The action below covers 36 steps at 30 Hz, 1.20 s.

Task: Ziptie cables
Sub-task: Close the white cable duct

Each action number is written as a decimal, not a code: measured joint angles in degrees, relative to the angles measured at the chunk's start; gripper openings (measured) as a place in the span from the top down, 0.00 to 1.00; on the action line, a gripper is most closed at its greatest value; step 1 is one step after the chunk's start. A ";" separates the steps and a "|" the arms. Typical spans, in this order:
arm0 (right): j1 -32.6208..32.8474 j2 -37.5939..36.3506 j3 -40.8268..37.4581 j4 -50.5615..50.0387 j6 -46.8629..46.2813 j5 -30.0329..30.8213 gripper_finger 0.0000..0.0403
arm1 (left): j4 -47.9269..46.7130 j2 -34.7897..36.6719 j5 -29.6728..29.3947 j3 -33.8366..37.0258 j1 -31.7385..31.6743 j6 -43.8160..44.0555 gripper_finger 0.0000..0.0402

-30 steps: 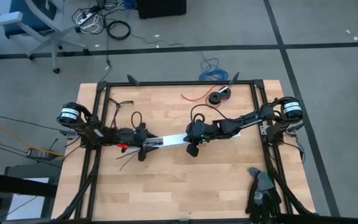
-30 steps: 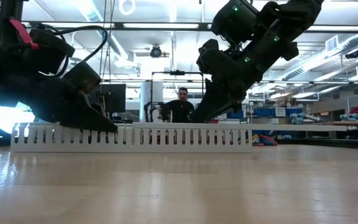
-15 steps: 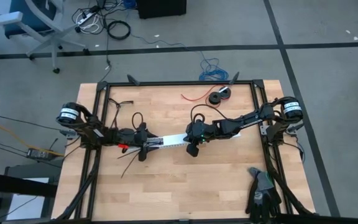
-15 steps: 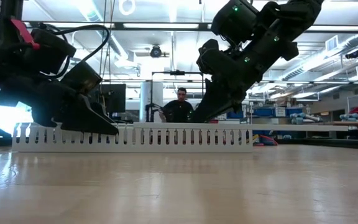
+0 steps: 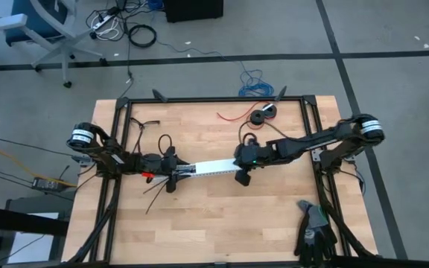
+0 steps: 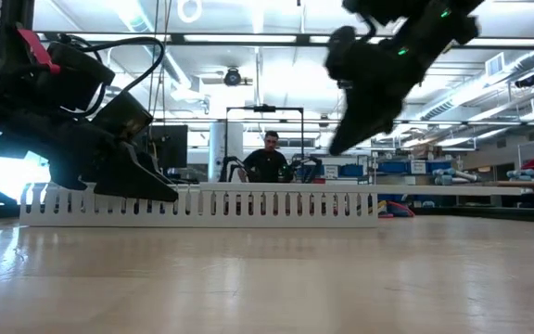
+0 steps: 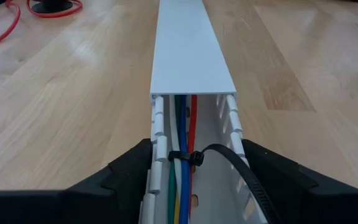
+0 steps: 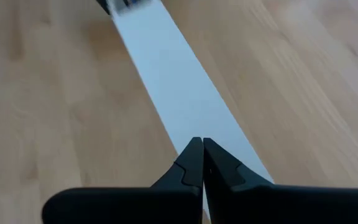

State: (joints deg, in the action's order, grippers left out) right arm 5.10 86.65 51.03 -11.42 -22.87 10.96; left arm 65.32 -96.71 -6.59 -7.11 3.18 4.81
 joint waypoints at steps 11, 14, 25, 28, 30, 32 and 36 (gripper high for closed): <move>-2.39 7.90 0.23 5.33 -2.17 -5.76 1.00 | 1.88 -0.09 -0.20 0.11 0.00 0.30 0.40; -3.48 12.82 0.79 13.97 0.00 -6.31 1.00 | 1.86 -0.09 -0.63 0.24 0.00 0.32 0.40; -3.82 13.84 1.66 15.79 2.58 -6.25 1.00 | 3.16 -0.13 -0.87 0.11 -0.02 4.64 0.38; -3.76 13.84 1.64 15.42 2.53 -6.29 1.00 | 2.44 -0.11 -1.33 -0.12 0.00 4.63 0.34; -3.75 13.81 1.64 15.22 2.24 -6.29 1.00 | 1.79 -0.09 -1.53 -0.36 0.00 4.59 0.32; -3.75 13.81 1.64 15.14 2.17 -6.32 1.00 | 1.51 -0.09 -1.53 -0.65 0.02 4.37 0.30; -3.75 13.74 1.64 14.46 2.14 -6.36 1.00 | 1.85 -0.13 -1.25 -0.76 0.00 3.36 0.28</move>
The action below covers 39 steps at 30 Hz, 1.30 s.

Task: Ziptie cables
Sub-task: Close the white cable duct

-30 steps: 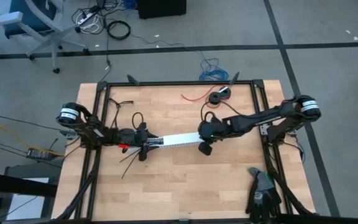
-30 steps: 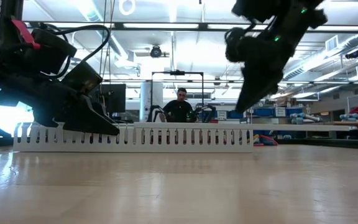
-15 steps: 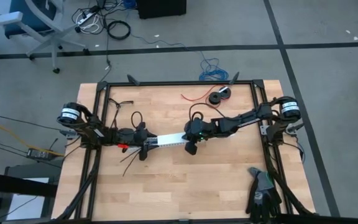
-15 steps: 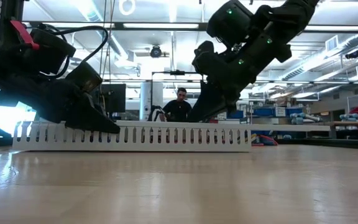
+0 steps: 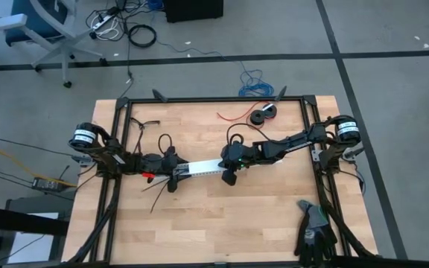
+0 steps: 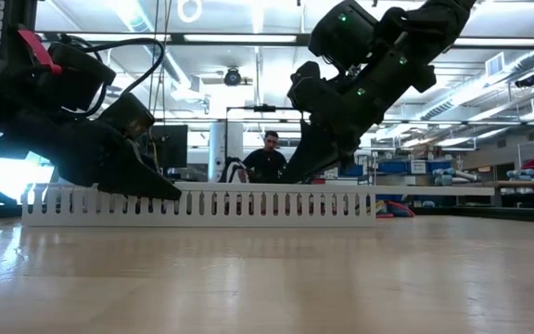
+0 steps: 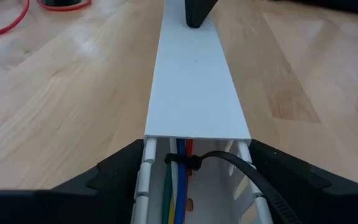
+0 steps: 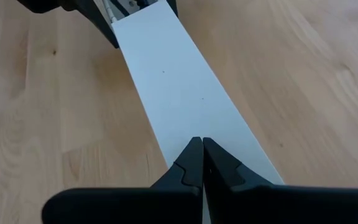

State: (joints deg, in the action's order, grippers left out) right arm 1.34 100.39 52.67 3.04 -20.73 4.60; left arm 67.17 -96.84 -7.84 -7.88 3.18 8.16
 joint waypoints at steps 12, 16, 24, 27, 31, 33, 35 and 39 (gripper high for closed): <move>-0.36 -0.04 0.04 -0.54 -0.23 0.09 1.00 | 1.85 0.98 -2.11 3.94 0.05 -0.07 0.29; -0.84 -0.04 0.04 -0.68 -0.39 -0.13 1.00 | 2.20 2.74 -3.20 5.83 1.12 1.01 0.29; -1.53 -0.04 0.02 -0.89 -0.37 -1.22 1.00 | 1.17 5.38 -6.03 7.67 2.81 -0.46 0.29; -1.53 -0.04 0.02 -0.89 -0.37 -1.26 1.00 | 0.78 5.42 -6.08 7.65 3.37 -0.38 0.29; -1.53 -0.04 -0.01 -0.89 -0.36 -1.33 1.00 | 0.67 5.42 -6.25 7.65 3.98 -0.07 0.29; -1.55 -0.04 -0.01 -0.89 -0.37 -1.36 1.00 | -0.02 5.47 -6.25 7.62 4.02 -0.07 0.29; -1.55 -0.04 -0.01 -0.89 -0.37 -1.33 1.00 | -0.90 5.51 -6.25 7.56 4.02 0.02 0.29; -1.55 -0.04 -0.03 -0.82 -0.36 -1.36 1.00 | -0.98 5.51 -6.27 7.53 4.02 0.22 0.34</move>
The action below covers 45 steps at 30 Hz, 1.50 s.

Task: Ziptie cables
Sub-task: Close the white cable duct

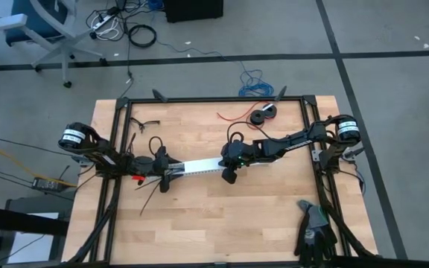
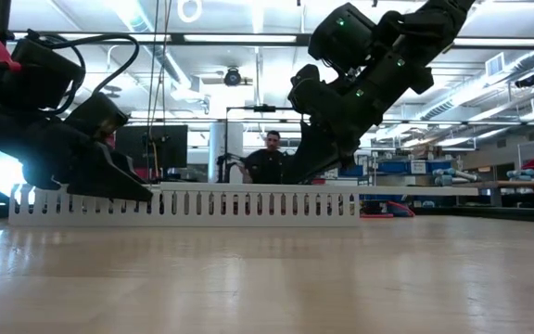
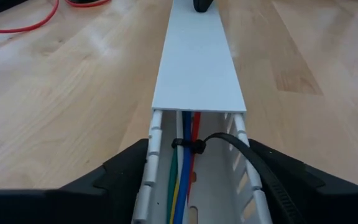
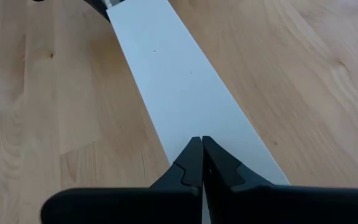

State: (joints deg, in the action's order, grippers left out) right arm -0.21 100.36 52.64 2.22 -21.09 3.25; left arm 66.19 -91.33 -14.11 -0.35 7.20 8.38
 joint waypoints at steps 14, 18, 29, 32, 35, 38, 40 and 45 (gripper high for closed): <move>2.93 -10.71 -0.13 -9.07 0.58 4.72 1.00 | 0.11 -0.07 0.39 -0.17 0.04 -0.24 0.40; 3.10 -12.67 -0.24 -21.09 -5.70 5.83 1.00 | 0.17 -0.09 0.39 -0.17 0.04 -0.24 0.40; 0.87 3.44 2.32 3.93 0.21 -1.46 1.00 | 0.95 -0.11 0.40 -0.06 0.07 -0.22 0.40; 1.09 2.91 2.73 4.52 2.36 -1.42 1.00 | 2.40 -0.20 0.46 -0.08 0.07 -0.19 0.40; 1.20 1.39 2.67 3.61 3.16 -1.51 1.00 | 2.87 -0.33 1.00 -0.40 0.07 -0.20 0.39; 1.22 0.93 2.64 2.94 3.20 -1.49 1.00 | 0.92 -0.32 1.00 -1.64 0.07 -0.20 0.34; 1.22 0.92 2.64 2.67 3.17 -1.49 1.00 | -1.39 -0.22 0.77 -2.95 0.03 -0.08 0.31; 1.29 0.87 2.64 1.77 2.81 -1.36 1.00 | -5.29 -0.20 0.50 -5.91 0.00 -0.65 0.21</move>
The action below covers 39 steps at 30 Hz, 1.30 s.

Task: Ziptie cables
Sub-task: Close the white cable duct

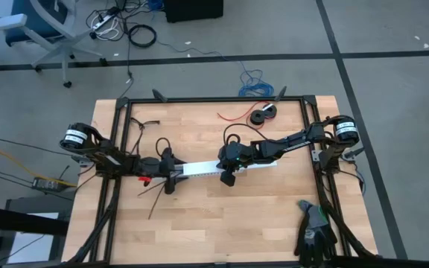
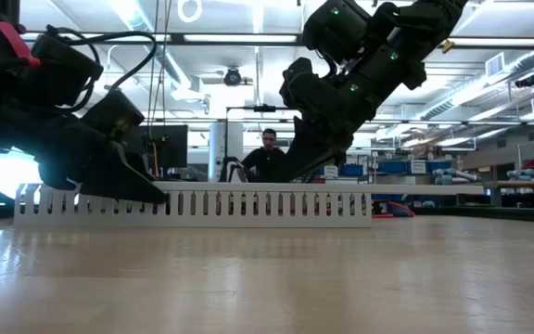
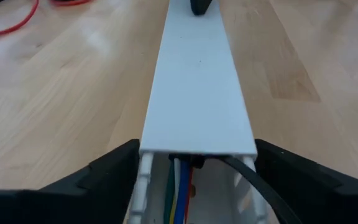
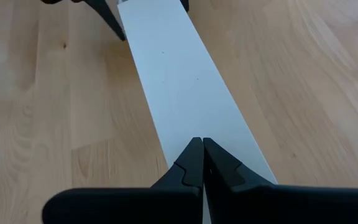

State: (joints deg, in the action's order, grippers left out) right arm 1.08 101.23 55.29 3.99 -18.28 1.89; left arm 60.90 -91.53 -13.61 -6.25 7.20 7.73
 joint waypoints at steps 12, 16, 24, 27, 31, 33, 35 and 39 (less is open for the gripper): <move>0.00 -0.13 0.11 -1.08 -0.11 0.07 1.00 | 0.53 0.00 0.86 -0.78 0.04 -0.07 0.17; -0.02 -0.17 0.13 -1.51 -0.11 0.22 1.00 | 0.28 1.73 0.73 1.66 0.04 0.34 0.18; -0.02 -0.18 0.13 -1.43 -0.02 -0.19 1.00 | -4.82 11.83 -0.50 5.85 0.19 3.13 0.19; -0.05 -0.20 0.15 -3.62 -0.07 -0.19 1.00 | -9.85 12.72 -0.50 5.85 0.25 3.37 0.19; -0.07 -0.59 0.31 -6.37 0.29 -0.17 1.00 | -10.97 12.90 -0.57 5.81 0.33 5.35 0.19; 0.53 -1.18 0.17 -5.31 1.86 0.73 1.00 | -10.46 12.94 -0.57 5.81 0.39 5.83 0.19; 1.19 -2.57 -0.05 -4.23 4.17 2.51 1.00 | -10.28 12.94 -0.55 5.80 0.39 5.83 0.19; 1.23 -5.19 0.10 -1.66 5.53 4.31 1.00 | -10.33 12.92 -0.55 5.74 0.39 5.77 0.19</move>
State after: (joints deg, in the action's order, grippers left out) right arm 2.31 96.04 55.38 2.34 -12.75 6.19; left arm 50.57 -78.61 -14.15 -0.51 7.60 13.50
